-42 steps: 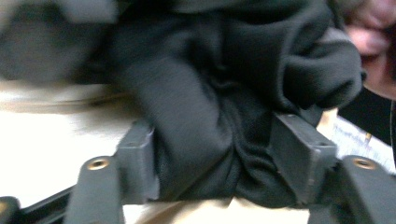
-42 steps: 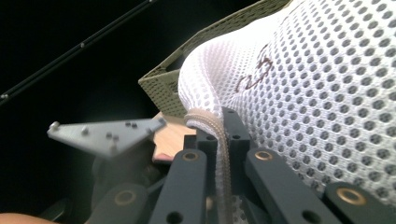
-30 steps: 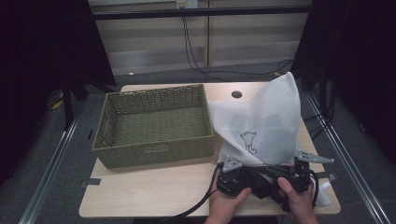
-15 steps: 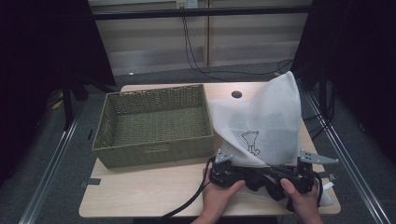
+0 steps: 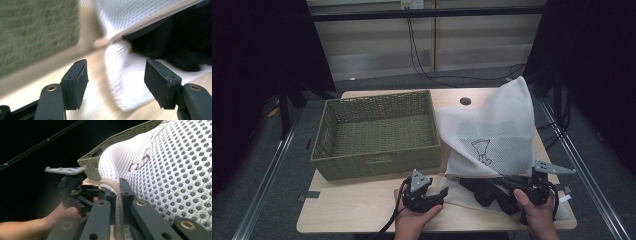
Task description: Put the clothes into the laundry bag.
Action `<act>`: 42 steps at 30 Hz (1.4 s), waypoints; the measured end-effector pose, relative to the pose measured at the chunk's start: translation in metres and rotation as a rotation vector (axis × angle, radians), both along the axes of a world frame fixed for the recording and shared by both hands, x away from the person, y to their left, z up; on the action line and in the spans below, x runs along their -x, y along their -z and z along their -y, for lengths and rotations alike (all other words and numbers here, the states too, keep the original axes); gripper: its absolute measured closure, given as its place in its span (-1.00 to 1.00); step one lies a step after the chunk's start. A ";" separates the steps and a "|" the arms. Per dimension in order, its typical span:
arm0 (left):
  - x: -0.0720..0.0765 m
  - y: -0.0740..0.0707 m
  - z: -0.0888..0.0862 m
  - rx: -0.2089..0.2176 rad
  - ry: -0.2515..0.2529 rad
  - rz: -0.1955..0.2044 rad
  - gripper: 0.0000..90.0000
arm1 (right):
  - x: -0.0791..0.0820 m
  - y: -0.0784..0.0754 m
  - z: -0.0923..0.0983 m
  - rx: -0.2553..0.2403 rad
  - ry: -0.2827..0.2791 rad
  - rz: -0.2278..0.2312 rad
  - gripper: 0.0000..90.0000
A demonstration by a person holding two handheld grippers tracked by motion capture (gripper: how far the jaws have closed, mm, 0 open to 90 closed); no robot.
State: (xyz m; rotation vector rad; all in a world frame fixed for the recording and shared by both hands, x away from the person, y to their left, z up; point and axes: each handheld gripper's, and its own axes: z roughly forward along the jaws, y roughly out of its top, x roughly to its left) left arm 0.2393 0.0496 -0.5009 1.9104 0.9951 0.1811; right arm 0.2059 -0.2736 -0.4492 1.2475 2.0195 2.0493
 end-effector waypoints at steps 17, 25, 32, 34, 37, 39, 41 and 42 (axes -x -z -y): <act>-0.016 0.007 0.014 -0.050 0.274 -0.130 0.95 | -0.024 0.035 -0.026 0.491 0.102 -0.186 0.98; -0.013 0.007 0.016 -0.052 0.309 -0.125 0.96 | -0.073 0.034 -0.007 0.523 0.434 -0.142 0.98; -0.011 0.008 0.016 -0.044 0.297 -0.112 0.91 | -0.078 0.022 0.011 0.456 0.409 -0.106 0.96; -0.012 0.009 0.015 -0.030 0.296 -0.123 0.89 | -0.052 0.008 0.012 0.412 0.321 -0.021 0.92; -0.014 0.010 0.014 -0.011 0.290 -0.143 0.88 | -0.005 -0.001 0.017 0.376 0.258 0.077 0.85; -0.014 0.010 0.015 -0.010 0.287 -0.143 0.89 | 0.004 0.007 0.018 0.434 0.257 0.010 0.94; -0.015 0.010 0.014 -0.011 0.288 -0.148 0.90 | -0.002 0.027 0.019 0.508 0.235 -0.112 0.96; -0.015 0.010 0.015 -0.007 0.293 -0.149 0.90 | -0.009 0.036 0.021 0.527 0.235 -0.173 0.96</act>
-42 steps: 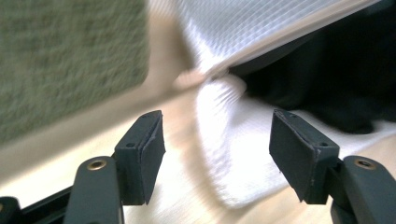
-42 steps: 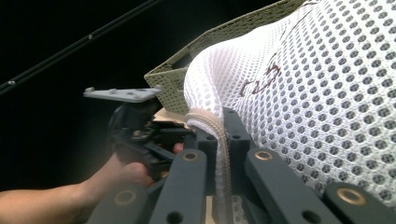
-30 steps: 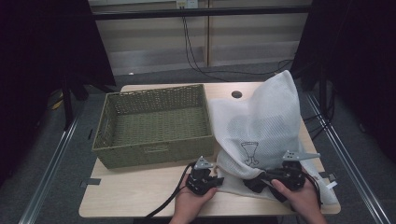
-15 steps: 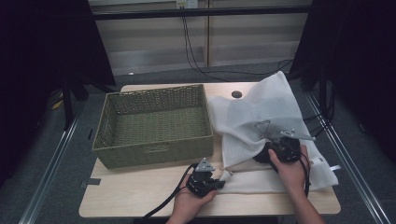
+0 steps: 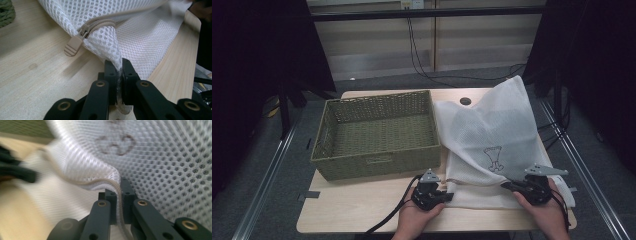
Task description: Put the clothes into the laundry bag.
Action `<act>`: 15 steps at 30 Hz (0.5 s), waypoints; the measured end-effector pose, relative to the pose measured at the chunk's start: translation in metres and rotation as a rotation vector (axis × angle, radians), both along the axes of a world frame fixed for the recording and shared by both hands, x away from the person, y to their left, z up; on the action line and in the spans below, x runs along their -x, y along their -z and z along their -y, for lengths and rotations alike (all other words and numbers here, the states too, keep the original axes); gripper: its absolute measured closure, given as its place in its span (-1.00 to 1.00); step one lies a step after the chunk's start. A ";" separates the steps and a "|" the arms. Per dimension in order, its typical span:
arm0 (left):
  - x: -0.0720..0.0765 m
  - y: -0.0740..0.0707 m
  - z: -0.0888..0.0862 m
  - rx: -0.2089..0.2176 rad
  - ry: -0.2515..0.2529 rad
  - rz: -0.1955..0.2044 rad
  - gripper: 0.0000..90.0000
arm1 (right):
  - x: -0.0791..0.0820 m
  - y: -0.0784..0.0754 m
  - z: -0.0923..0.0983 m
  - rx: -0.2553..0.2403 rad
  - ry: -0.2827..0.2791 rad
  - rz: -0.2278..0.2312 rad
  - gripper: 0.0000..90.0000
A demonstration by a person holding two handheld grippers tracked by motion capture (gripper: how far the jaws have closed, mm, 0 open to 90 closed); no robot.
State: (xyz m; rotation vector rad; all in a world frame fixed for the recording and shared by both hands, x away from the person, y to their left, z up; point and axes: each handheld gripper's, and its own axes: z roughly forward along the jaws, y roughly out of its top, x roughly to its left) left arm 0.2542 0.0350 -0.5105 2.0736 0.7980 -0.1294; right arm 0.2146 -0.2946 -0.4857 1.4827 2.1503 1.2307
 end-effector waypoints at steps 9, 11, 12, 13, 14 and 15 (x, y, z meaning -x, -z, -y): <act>0.002 -0.001 -0.001 -0.013 0.002 0.016 0.95 | -0.074 0.009 0.000 0.003 0.117 -0.184 0.97; 0.004 -0.001 0.000 -0.031 -0.001 0.042 0.95 | -0.088 0.014 0.002 -0.002 0.160 -0.151 0.98; 0.005 -0.001 0.001 -0.031 -0.005 0.050 0.95 | -0.093 0.017 0.003 -0.009 0.172 -0.124 0.98; 0.005 -0.001 0.001 -0.032 -0.012 0.052 0.95 | -0.097 0.019 0.004 -0.008 0.164 -0.089 0.98; 0.005 -0.001 0.001 -0.035 -0.016 0.052 0.95 | -0.099 0.021 0.003 -0.004 0.153 -0.060 0.97; 0.005 -0.001 0.000 -0.035 -0.023 0.048 0.95 | -0.098 0.021 0.001 0.002 0.143 -0.047 0.97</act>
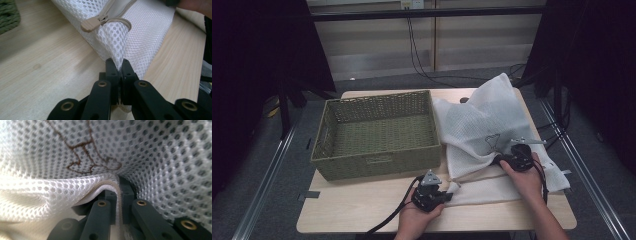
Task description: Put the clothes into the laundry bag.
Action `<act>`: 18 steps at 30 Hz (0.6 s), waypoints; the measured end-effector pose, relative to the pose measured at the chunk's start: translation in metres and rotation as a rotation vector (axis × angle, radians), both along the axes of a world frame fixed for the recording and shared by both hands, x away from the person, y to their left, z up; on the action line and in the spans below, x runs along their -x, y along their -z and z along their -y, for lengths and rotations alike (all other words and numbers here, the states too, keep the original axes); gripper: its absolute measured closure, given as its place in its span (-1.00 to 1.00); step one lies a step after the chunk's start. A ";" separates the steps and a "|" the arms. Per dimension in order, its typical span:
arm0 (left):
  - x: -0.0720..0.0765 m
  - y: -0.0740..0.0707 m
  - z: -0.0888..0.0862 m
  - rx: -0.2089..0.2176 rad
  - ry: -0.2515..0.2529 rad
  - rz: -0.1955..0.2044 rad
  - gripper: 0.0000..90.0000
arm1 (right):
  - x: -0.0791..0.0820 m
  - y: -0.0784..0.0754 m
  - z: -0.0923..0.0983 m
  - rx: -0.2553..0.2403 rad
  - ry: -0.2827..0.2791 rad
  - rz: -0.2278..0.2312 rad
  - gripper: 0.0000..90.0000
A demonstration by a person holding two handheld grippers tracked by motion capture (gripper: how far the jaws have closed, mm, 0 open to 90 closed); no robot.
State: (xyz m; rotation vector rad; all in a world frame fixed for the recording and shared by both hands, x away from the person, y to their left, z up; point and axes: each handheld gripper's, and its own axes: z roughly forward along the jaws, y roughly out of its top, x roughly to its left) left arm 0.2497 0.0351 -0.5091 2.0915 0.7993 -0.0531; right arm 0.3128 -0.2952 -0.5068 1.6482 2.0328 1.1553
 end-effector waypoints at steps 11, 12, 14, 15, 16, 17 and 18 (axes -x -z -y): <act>-0.003 0.001 -0.002 0.022 -0.030 -0.024 0.92 | 0.083 -0.032 0.016 -0.160 -0.192 -0.050 0.97; -0.003 0.001 -0.002 0.020 -0.032 -0.022 0.92 | 0.082 -0.027 0.017 -0.140 -0.187 -0.074 0.97; -0.001 0.000 -0.001 0.010 -0.035 -0.007 0.92 | 0.073 -0.010 0.019 -0.104 -0.117 -0.128 0.97; 0.000 0.000 -0.001 0.005 -0.031 0.000 0.92 | 0.068 -0.003 0.019 -0.118 -0.098 -0.147 0.97; 0.000 0.000 -0.001 0.005 -0.031 0.001 0.92 | 0.060 -0.001 0.021 -0.156 -0.079 -0.157 0.97; 0.000 0.000 -0.001 0.006 -0.031 0.000 0.92 | 0.056 -0.002 0.021 -0.150 -0.057 -0.158 0.97; -0.001 0.000 -0.001 0.005 -0.029 -0.003 0.92 | 0.050 -0.003 0.020 -0.109 -0.038 -0.145 0.97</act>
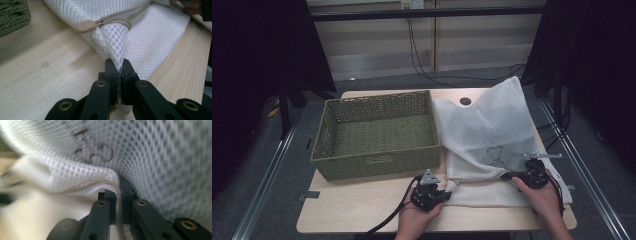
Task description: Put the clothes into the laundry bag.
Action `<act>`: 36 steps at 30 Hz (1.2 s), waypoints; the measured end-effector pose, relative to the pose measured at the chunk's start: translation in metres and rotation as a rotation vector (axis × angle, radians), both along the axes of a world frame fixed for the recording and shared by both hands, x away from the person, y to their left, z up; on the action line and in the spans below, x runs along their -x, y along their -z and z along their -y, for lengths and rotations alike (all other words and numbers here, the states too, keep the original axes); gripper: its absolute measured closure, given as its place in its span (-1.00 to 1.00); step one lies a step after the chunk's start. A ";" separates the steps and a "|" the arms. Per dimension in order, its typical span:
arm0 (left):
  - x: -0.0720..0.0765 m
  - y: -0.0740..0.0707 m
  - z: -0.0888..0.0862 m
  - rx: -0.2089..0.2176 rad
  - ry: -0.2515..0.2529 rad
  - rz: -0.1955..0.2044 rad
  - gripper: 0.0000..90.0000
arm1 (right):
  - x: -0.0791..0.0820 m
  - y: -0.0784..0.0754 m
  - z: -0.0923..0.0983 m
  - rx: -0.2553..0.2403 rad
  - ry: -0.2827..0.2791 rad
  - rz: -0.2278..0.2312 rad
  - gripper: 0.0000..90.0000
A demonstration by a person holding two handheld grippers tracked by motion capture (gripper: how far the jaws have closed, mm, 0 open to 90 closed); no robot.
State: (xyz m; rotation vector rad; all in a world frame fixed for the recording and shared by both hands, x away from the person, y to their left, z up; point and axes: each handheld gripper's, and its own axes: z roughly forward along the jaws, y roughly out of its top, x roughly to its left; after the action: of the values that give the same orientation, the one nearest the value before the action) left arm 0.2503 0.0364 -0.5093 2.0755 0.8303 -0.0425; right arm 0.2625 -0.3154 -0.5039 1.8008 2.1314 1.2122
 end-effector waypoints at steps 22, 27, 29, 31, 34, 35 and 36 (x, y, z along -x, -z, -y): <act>-0.012 -0.024 -0.018 0.212 -0.136 0.140 -0.07 | 0.048 -0.068 0.032 -0.170 -0.174 0.365 0.24; -0.036 -0.014 0.006 0.064 -0.213 0.054 -0.01 | 0.011 -0.060 -0.005 -0.034 -0.021 0.413 0.58; -0.042 -0.005 0.016 0.021 -0.215 0.003 0.04 | -0.009 -0.068 -0.036 -0.010 -0.066 0.454 0.64; -0.041 -0.003 0.022 -0.026 -0.216 0.025 0.24 | -0.033 -0.073 -0.071 0.023 -0.134 0.497 0.68; -0.036 -0.003 0.025 -0.059 -0.178 0.055 0.81 | -0.065 -0.060 -0.097 0.099 -0.147 0.426 0.90; -0.034 -0.003 0.024 -0.074 -0.159 0.069 0.87 | -0.075 -0.050 -0.100 0.100 -0.148 0.393 1.00; -0.030 -0.003 0.025 -0.079 -0.150 0.085 0.92 | -0.083 -0.041 -0.100 0.100 -0.135 0.371 1.00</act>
State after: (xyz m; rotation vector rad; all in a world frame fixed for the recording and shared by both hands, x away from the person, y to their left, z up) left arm 0.2800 0.0117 -0.5066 2.0670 0.9462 0.1618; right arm 0.3460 -0.2152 -0.4631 1.2894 2.0783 1.3203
